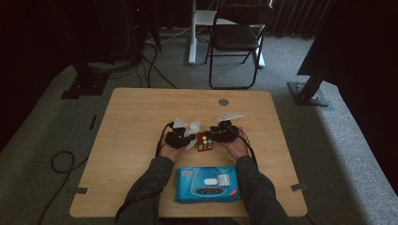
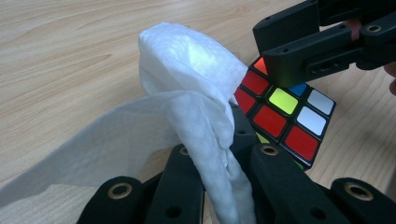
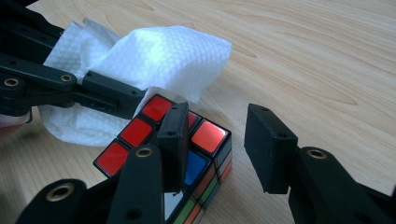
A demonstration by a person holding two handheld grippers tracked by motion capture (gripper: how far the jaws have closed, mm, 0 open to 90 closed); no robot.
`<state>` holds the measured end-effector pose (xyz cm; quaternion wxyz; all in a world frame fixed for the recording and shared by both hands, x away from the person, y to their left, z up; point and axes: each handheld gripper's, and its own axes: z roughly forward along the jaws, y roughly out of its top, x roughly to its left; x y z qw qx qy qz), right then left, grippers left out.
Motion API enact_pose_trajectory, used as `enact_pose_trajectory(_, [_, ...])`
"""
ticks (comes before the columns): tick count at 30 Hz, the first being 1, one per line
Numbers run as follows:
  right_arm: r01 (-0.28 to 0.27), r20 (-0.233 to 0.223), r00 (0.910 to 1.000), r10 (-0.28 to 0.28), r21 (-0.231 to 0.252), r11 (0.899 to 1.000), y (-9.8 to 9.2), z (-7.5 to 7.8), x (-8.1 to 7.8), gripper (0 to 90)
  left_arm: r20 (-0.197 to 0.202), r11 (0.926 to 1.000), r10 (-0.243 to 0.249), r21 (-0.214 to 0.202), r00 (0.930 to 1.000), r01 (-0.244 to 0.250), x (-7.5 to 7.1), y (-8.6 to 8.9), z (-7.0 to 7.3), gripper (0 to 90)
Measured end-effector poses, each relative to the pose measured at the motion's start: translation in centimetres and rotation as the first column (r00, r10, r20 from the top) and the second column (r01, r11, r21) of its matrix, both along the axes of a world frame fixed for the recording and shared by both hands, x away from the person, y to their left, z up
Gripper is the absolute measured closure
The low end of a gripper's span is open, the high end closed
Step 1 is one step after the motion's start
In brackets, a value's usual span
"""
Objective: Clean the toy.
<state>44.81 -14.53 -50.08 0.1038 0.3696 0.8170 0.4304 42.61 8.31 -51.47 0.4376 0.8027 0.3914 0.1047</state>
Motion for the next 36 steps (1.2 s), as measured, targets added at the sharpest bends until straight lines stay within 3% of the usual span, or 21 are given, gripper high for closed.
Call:
enact_pose_trajectory(5, [-0.014, 0.007, 0.9999, 0.014, -0.006, 1.0, 0.2, 0.1, -0.1, 65.9, -0.016, 0.9992, -0.031, -0.024, 0.9994, 0.031, -0.9, 0.2, -0.3, 87.0])
enact_pose_trajectory(10, [-0.014, 0.01, 0.9999, 0.014, -0.012, 1.0, 0.3, 0.1, -0.2, 66.9, -0.056, 0.9985, -0.054, 0.009, 0.997, 0.055, -1.1, 0.0, -1.4, 86.9])
enact_pose_trajectory(14, [-0.016, 0.009, 0.9998, 0.016, -0.011, 1.0, 0.2, 0.1, -0.2, 67.0, -0.04, 0.9987, -0.052, 0.002, 0.9979, 0.052, -1.2, 0.1, -1.2, 86.9])
enact_pose_trajectory(17, [-0.018, 0.009, 0.9998, 0.018, -0.005, 1.0, 0.2, 0.1, -0.1, 66.9, -0.022, 0.998, -0.046, -0.044, 0.9987, 0.045, -1.2, 0.3, -0.4, 86.9])
enact_pose_trajectory(23, [-0.015, 0.01, 0.9998, 0.015, -0.006, 1.0, 0.2, 0.1, -0.2, 67.2, -0.017, 0.9969, -0.061, -0.051, 0.998, 0.06, -1.7, 0.3, -0.3, 86.9])
enact_pose_trajectory(27, [-0.01, 0.01, 0.9999, 0.01, 0.003, 1.0, 0.2, 0.0, -0.2, 67.5, -0.032, 0.9961, -0.082, -0.036, 0.9961, 0.081, -1.9, 0.4, -0.7, 87.0])
enact_pose_trajectory(30, [-0.011, 0.011, 0.9999, 0.011, 0.002, 1.0, 0.2, 0.0, -0.2, 67.6, -0.051, 0.9948, -0.098, 0.022, 0.9938, 0.1, -1.9, -0.1, -1.5, 86.9])
enact_pose_trajectory(36, [-0.009, 0.011, 0.9999, 0.008, 0.009, 1.0, 0.2, -0.1, -0.3, 68.0, -0.046, 0.9946, -0.103, -0.009, 0.9936, 0.103, -2.4, 0.0, -1.2, 86.9])
